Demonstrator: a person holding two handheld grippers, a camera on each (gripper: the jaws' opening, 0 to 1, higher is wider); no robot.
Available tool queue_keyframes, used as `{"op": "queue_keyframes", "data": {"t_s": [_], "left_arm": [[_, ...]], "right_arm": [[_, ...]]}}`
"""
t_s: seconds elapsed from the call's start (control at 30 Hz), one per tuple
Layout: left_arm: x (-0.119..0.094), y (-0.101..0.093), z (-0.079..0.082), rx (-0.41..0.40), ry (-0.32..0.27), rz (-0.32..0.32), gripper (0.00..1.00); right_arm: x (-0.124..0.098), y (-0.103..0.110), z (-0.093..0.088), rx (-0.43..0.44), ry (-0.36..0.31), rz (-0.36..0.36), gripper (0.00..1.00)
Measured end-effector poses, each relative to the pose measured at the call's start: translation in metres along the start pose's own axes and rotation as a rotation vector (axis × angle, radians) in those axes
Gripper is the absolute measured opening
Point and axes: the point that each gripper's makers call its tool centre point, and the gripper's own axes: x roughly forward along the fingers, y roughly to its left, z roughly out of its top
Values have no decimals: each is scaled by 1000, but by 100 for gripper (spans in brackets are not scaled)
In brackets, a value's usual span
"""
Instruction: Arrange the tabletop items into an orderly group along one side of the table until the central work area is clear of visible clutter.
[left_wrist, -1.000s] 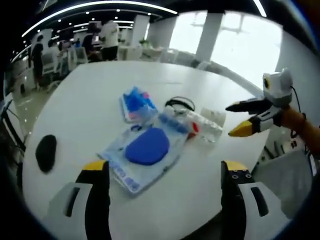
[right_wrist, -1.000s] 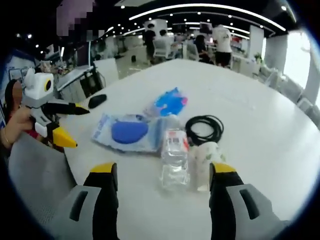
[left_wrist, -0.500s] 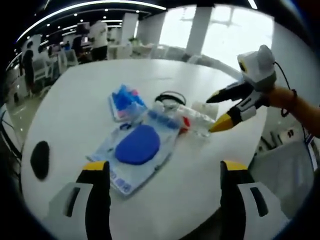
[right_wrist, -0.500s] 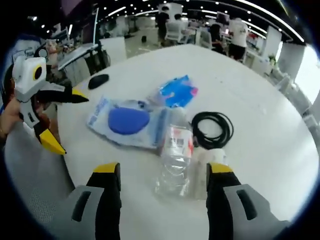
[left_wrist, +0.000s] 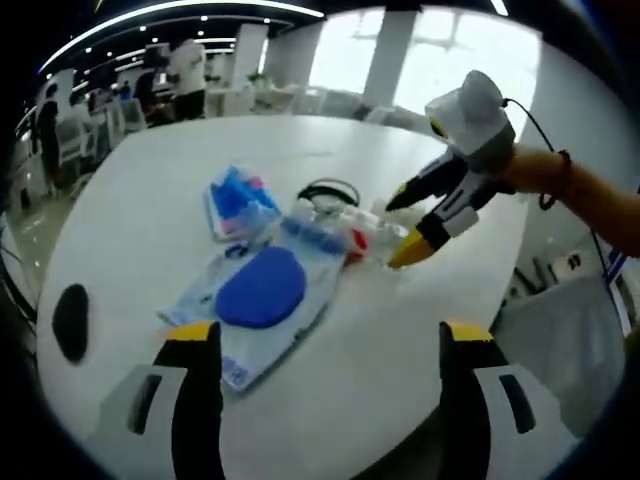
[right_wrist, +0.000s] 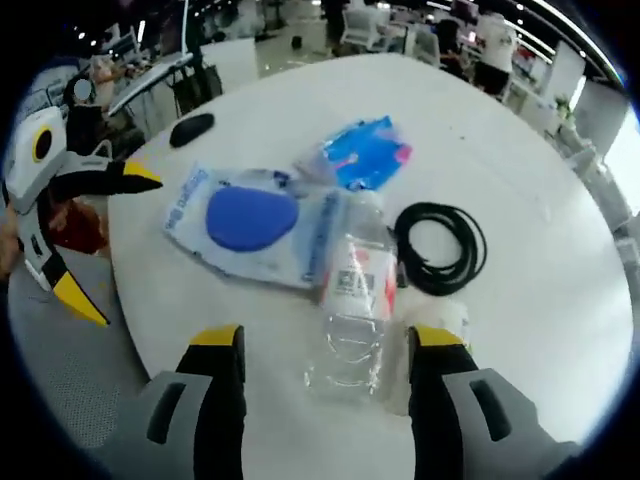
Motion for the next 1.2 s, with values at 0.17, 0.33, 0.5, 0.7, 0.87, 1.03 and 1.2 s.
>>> {"op": "queue_keyframes", "data": {"t_s": [0.17, 0.33, 0.5, 0.7, 0.87, 1.03, 1.2], "left_arm": [[0, -4, -2, 15, 13, -12, 88], [0, -5, -2, 16, 15, -16, 87], [0, -6, -2, 11, 12, -20, 86], [0, -6, -1, 4, 6, -18, 86], [0, -5, 1, 0, -3, -17, 86], [-1, -6, 1, 2, -2, -17, 86], [-2, -4, 2, 4, -4, -12, 86]], "right_arm": [[7, -1, -2, 12, 34, -4, 58], [14, -7, -4, 16, 77, -14, 53], [20, -11, -9, 16, 128, -27, 49], [24, -16, -10, 19, 163, -44, 44], [28, -22, -12, 31, 190, -48, 40], [32, -22, -15, 67, 202, -36, 41], [38, -20, -18, 74, 227, -32, 43]]}}
